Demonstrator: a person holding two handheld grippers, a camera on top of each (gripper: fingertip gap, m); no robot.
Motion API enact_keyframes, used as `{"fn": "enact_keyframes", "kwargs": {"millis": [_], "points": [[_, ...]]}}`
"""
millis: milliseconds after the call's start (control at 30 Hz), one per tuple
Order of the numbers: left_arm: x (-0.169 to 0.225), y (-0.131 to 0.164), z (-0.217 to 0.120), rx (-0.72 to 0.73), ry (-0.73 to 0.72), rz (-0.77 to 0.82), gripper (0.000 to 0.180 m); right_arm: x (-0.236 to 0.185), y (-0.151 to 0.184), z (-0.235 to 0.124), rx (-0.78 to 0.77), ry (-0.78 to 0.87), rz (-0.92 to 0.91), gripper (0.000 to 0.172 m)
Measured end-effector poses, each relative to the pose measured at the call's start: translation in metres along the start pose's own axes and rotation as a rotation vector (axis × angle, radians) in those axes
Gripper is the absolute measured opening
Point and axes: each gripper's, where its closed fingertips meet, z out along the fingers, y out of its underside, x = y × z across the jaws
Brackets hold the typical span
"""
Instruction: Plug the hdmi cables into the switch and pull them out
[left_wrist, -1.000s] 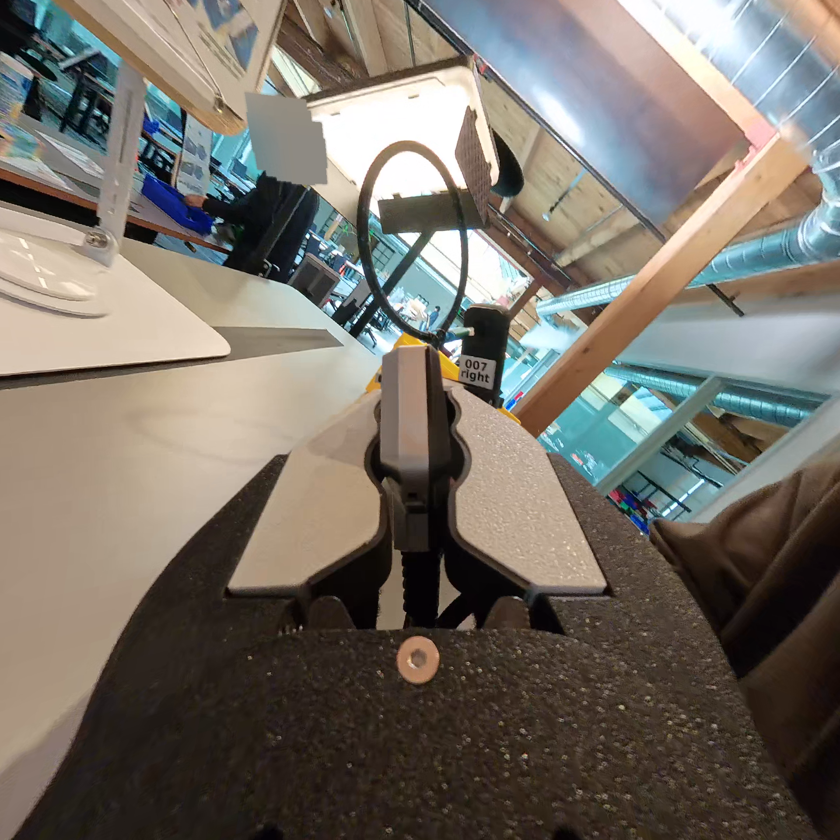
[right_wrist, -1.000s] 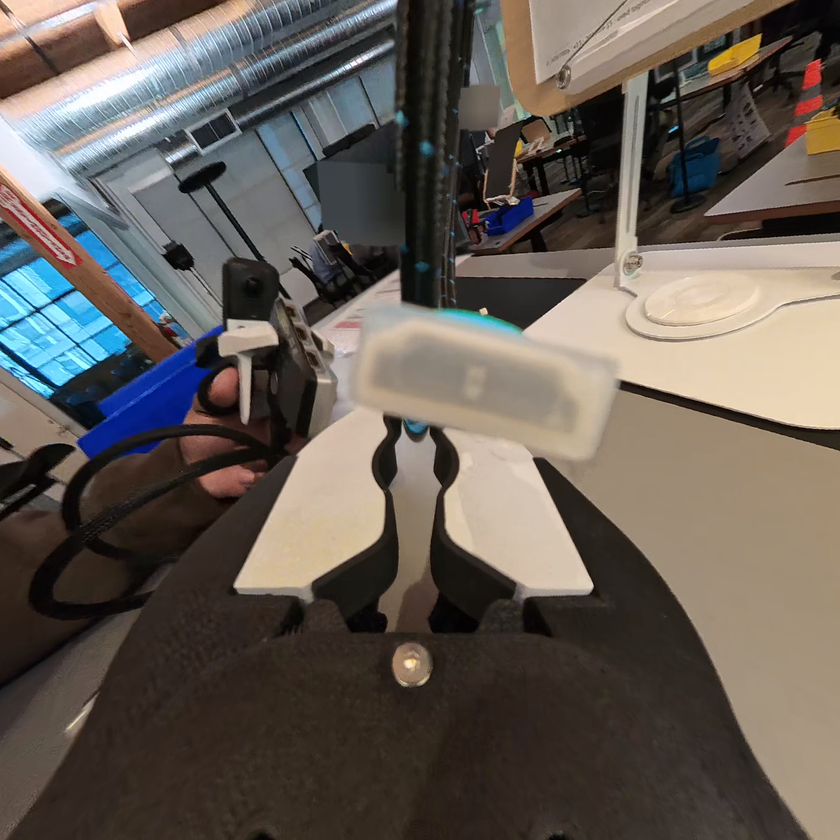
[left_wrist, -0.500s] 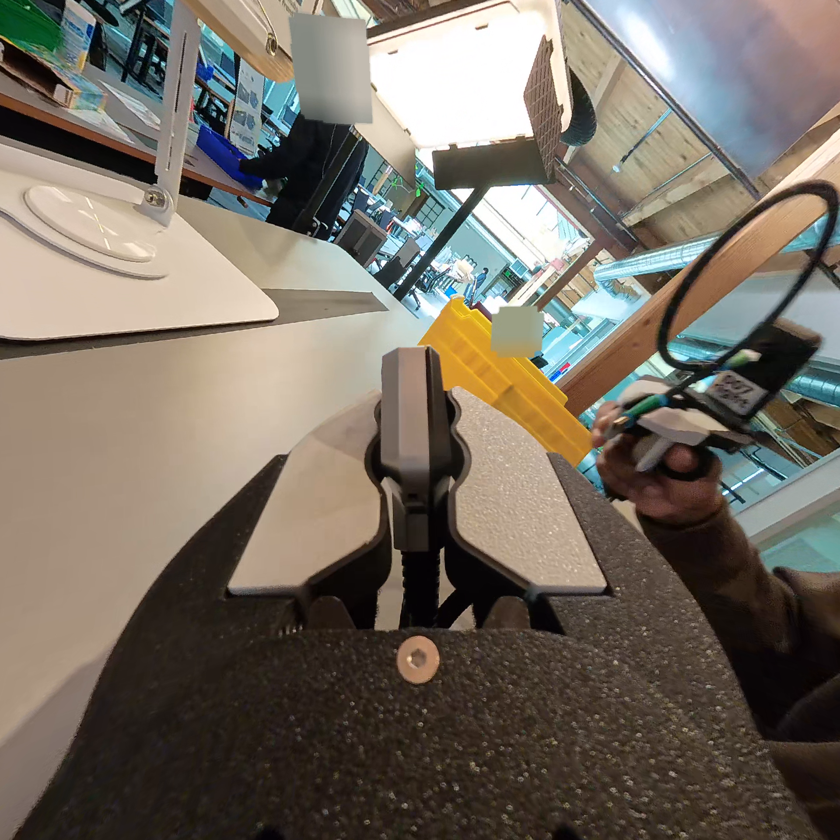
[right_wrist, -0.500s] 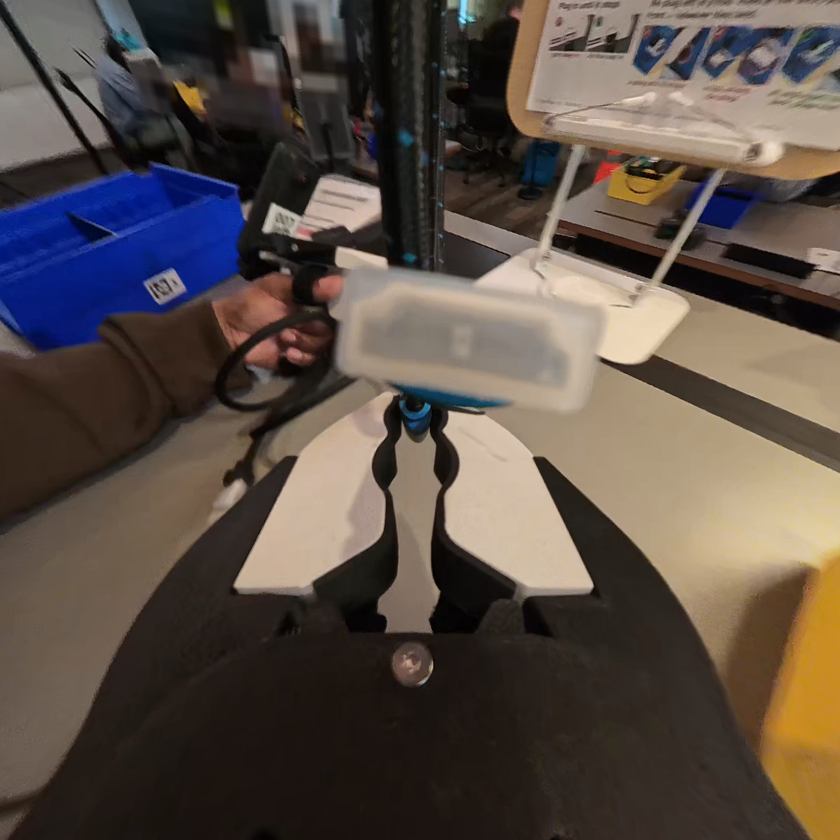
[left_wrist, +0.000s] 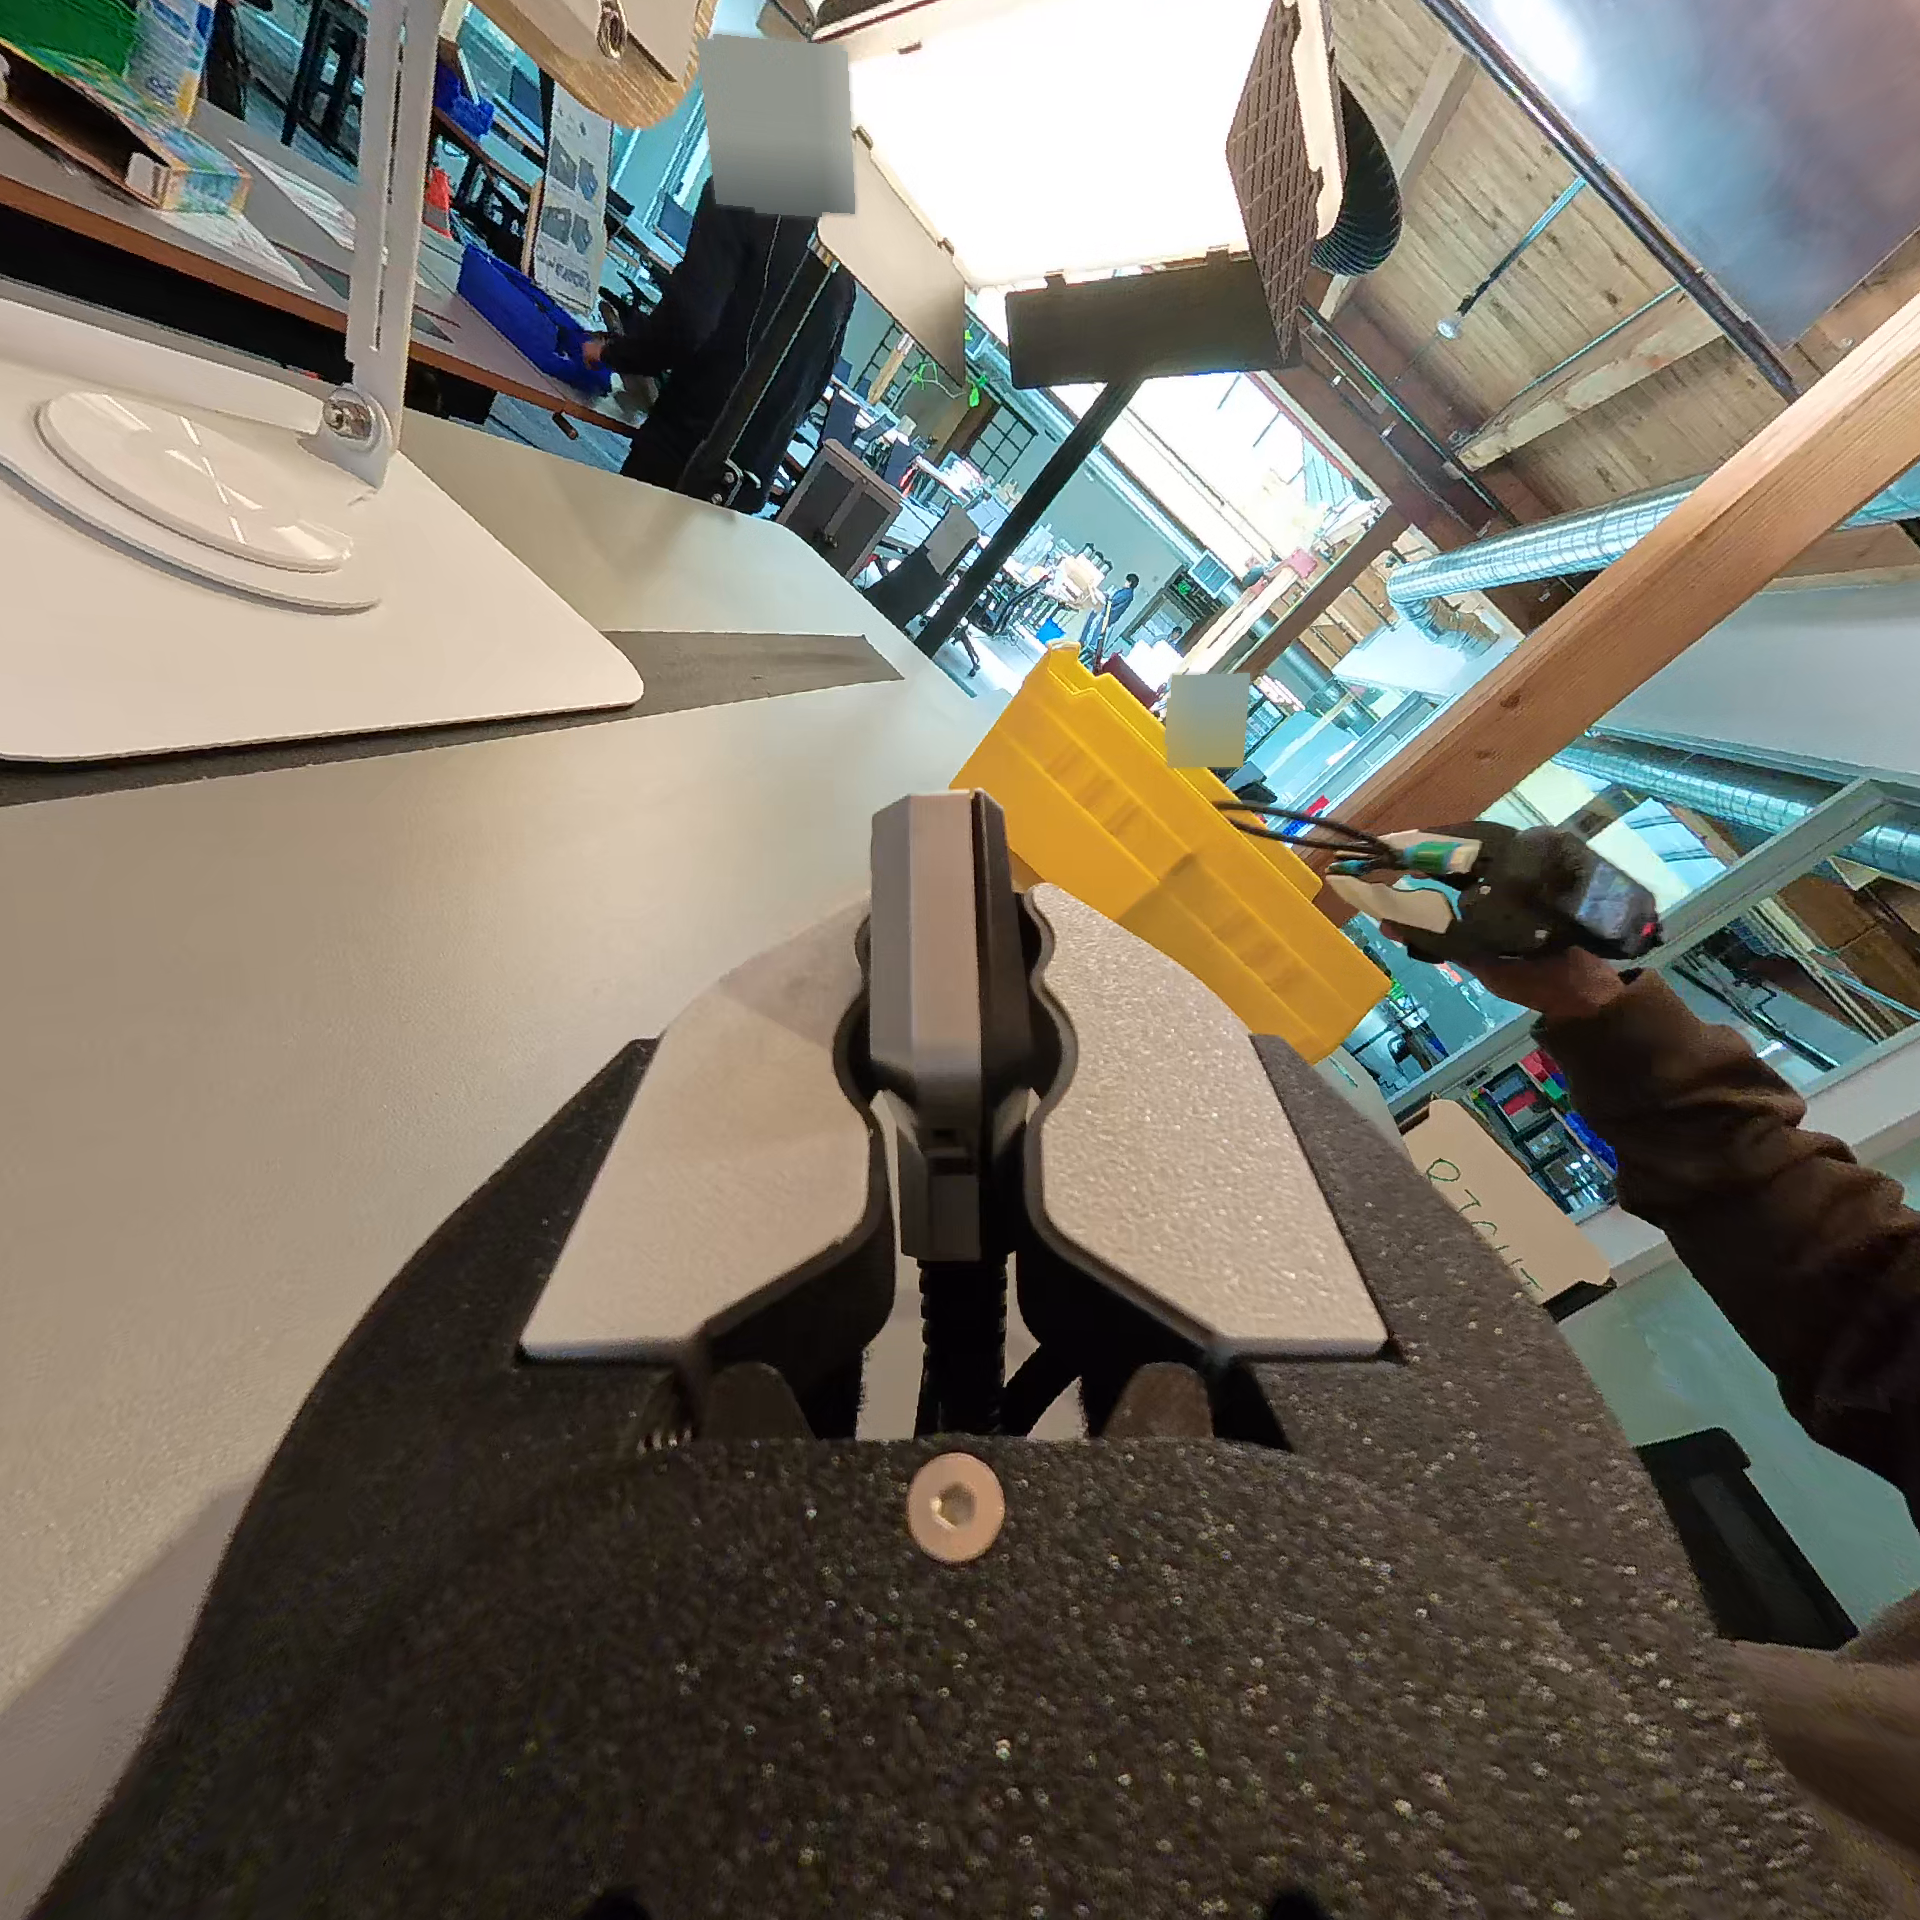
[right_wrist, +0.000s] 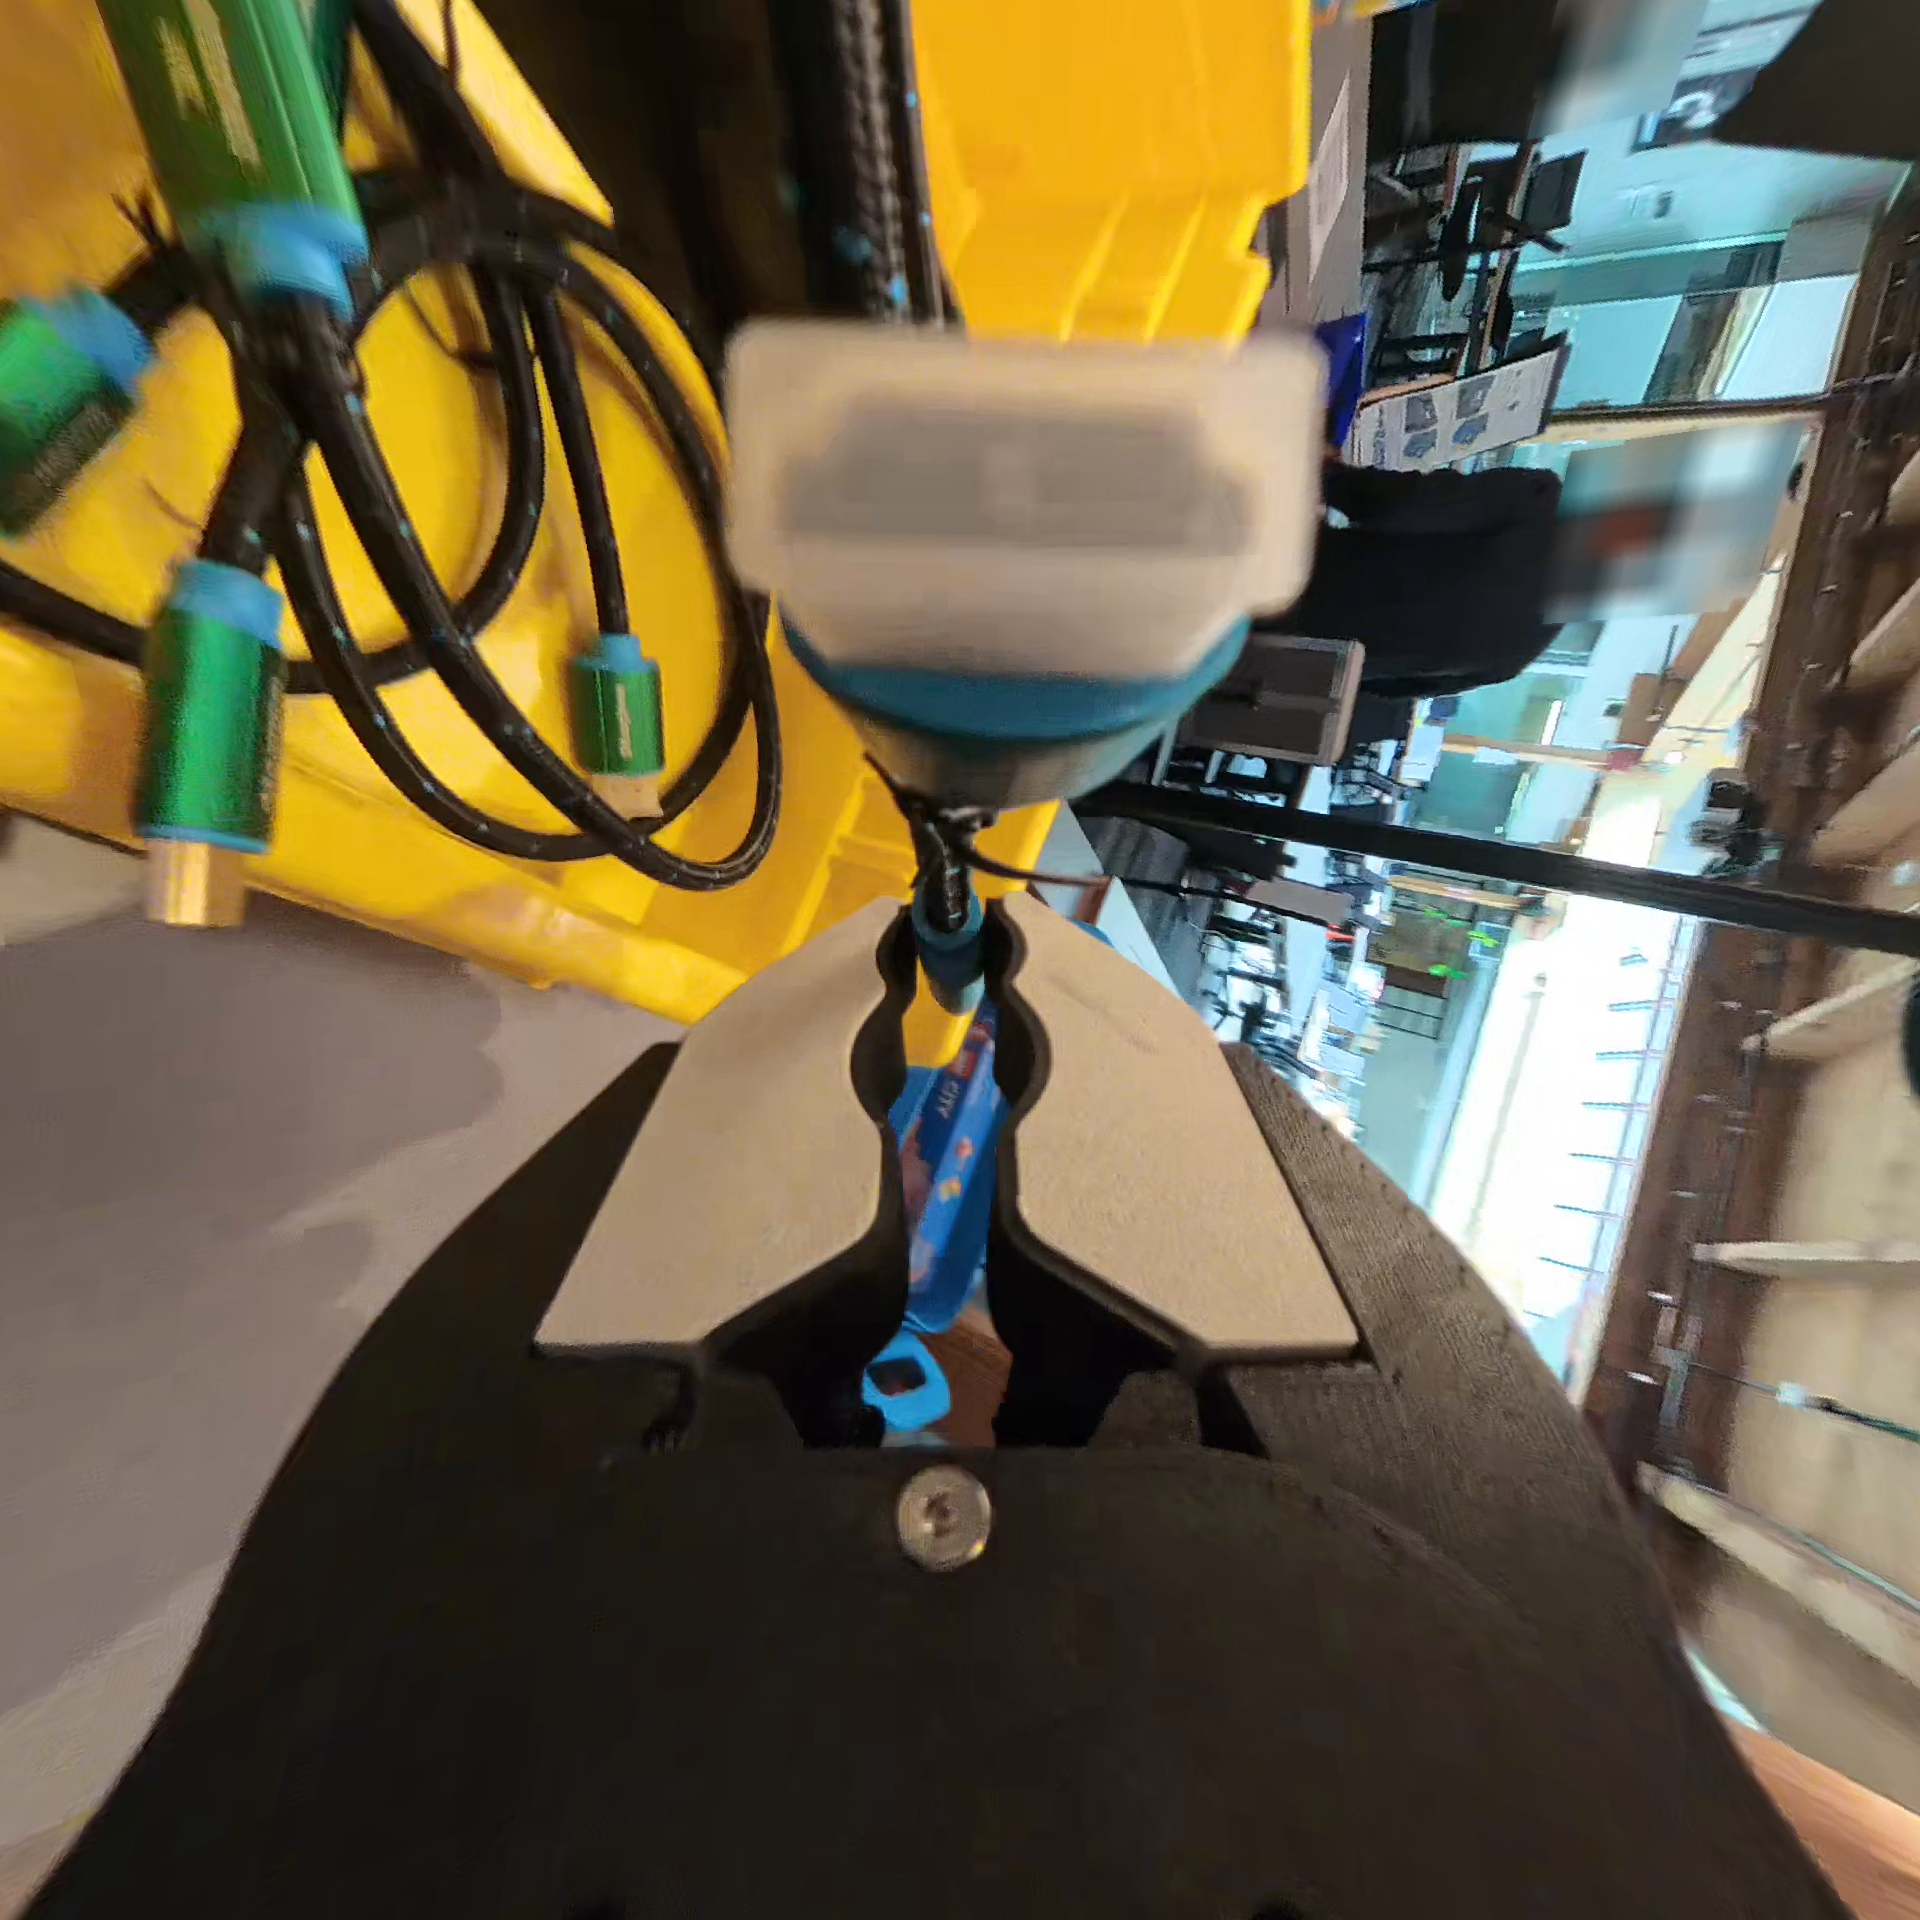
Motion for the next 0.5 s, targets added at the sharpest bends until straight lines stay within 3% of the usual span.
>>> {"fn": "enact_keyframes", "kwargs": {"millis": [200,500], "points": [[0.002,0.001,0.000,0.000,0.001,0.023,0.022,-0.008,0.008,0.029,-0.134,0.049,-0.194,0.014],[0.001,0.000,0.000,0.000,0.012,0.000,0.022,-0.006,0.017,-0.005,-0.084,0.003,-0.267,0.022]]}}
